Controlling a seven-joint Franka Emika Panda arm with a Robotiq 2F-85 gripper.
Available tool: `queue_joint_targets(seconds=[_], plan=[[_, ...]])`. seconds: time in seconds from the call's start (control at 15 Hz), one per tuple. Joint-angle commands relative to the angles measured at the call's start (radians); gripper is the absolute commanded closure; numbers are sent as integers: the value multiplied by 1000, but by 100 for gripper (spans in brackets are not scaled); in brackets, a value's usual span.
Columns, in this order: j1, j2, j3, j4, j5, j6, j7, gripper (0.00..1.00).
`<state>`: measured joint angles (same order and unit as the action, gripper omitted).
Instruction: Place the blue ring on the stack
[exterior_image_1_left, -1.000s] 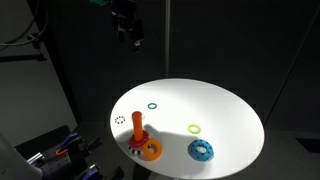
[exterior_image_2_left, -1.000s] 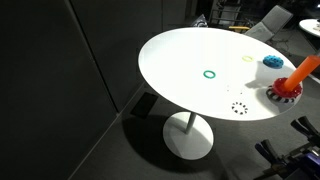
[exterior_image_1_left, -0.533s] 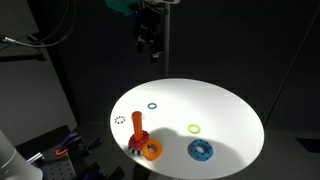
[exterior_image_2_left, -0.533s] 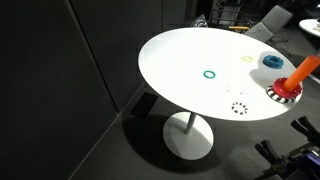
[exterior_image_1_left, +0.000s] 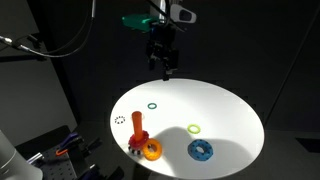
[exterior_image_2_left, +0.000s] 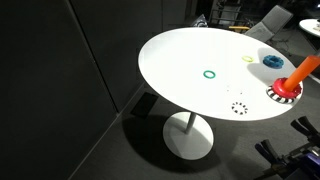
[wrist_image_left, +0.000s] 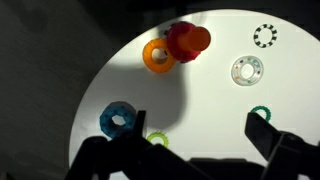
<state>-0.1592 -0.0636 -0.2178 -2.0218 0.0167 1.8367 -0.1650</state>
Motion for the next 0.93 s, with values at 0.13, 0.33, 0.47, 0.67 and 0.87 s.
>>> queue_joint_targets(seconds=[0.13,0.33,0.47,0.67,0.87], plan=[[-26,72,0,38,-38,106,-35,0],[-34,92,0,29,-6,166,-53,0],[-39,106,0,29,13,184,-54,0],[-37,100,7,10,6,177,-27,0],[-38,103,7,12,13,177,-29,0]])
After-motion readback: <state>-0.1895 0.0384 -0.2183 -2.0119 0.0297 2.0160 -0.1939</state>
